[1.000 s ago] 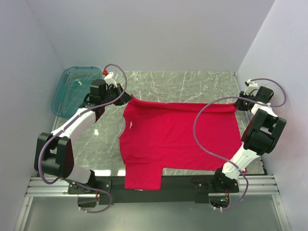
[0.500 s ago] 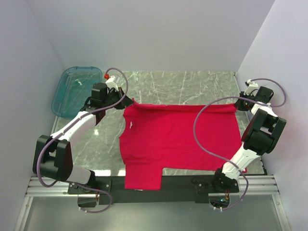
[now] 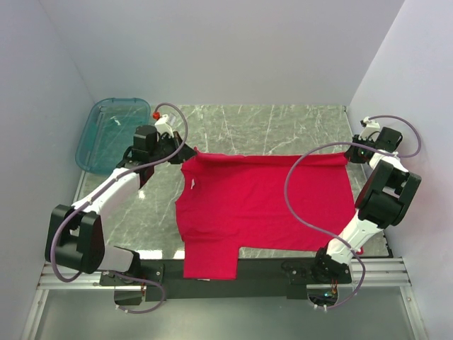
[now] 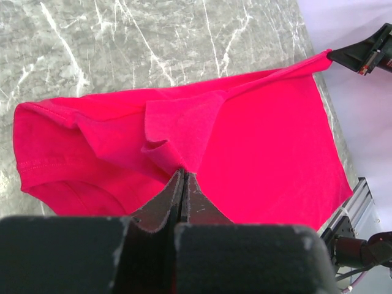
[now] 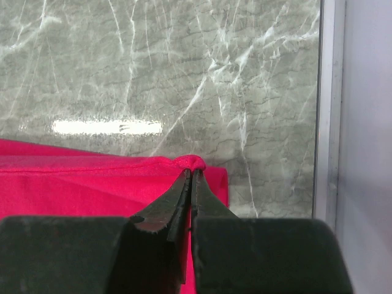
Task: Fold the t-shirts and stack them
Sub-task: Fold the tshirt
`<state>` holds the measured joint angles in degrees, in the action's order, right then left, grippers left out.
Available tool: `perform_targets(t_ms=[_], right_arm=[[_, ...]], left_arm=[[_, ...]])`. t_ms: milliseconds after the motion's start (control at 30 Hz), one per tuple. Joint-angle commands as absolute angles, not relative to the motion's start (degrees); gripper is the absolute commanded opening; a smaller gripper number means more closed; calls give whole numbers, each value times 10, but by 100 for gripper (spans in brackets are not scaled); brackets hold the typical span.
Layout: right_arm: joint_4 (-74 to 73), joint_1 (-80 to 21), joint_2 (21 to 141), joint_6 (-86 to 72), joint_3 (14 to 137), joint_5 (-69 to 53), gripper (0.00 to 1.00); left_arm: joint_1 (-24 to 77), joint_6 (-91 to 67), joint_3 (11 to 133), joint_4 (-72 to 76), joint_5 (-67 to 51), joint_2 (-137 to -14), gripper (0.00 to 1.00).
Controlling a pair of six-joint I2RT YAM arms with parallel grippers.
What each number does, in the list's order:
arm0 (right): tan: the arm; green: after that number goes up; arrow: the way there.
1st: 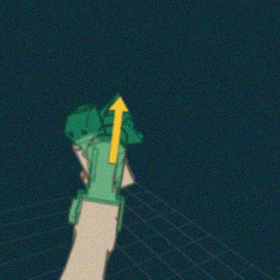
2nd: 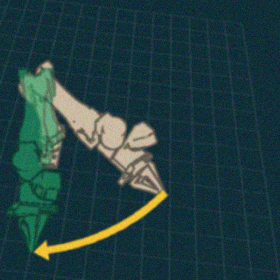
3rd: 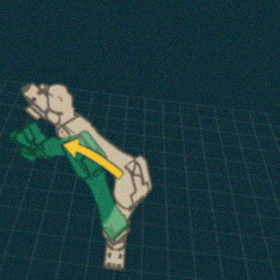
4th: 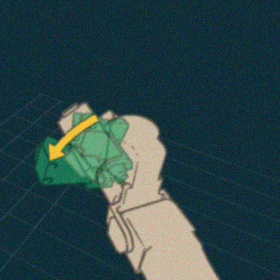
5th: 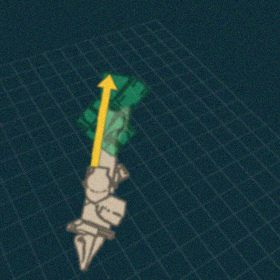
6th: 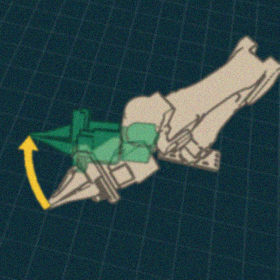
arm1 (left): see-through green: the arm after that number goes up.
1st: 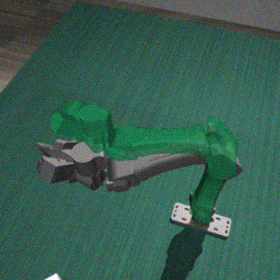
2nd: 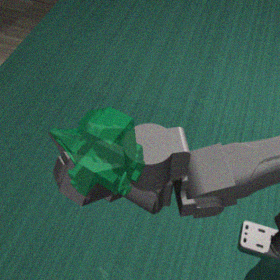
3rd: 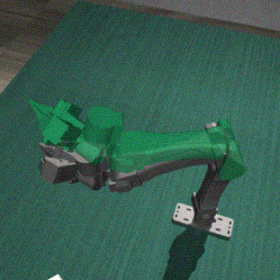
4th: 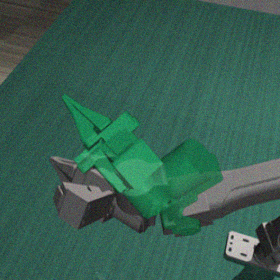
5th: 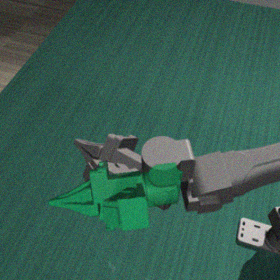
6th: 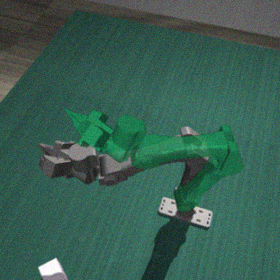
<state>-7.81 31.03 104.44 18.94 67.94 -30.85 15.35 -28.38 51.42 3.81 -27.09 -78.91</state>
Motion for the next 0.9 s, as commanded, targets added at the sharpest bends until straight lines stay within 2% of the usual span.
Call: perform_targets(t_ms=[0, 67, 200, 233, 267, 300, 333, 400, 433, 567, 867], right_arm=[[-65, 316, 1036, 196, 694, -301, 4], [-67, 317, 1028, 206, 682, -304, 7], [-52, 331, 985, 237, 632, -307, 23], [-36, 337, 976, 241, 608, -295, 24], [-28, 342, 969, 242, 598, -286, 29], [-22, 345, 957, 245, 589, -283, 46], [-18, 355, 954, 246, 579, -281, 50], [-20, 363, 948, 250, 576, -286, 69], [-34, 366, 949, 251, 581, -290, 75], [-56, 367, 940, 265, 585, -315, 81], [-76, 368, 924, 269, 581, -384, 81]], left_arm=[[156, -289, 504, 64, -269, -762, 0], [156, -290, 498, 65, -271, -758, 0], [157, -290, 483, 67, -270, -751, 0], [158, -289, 481, 67, -270, -748, 0], [157, -288, 476, 67, -271, -746, 0], [157, -288, 475, 68, -271, -745, 0], [157, -289, 473, 69, -272, -744, 0], [157, -290, 470, 71, -272, -744, 0], [158, -291, 469, 73, -273, -743, 0], [158, -292, 471, 75, -274, -744, 0], [163, -294, 447, 76, -271, -730, 0]])
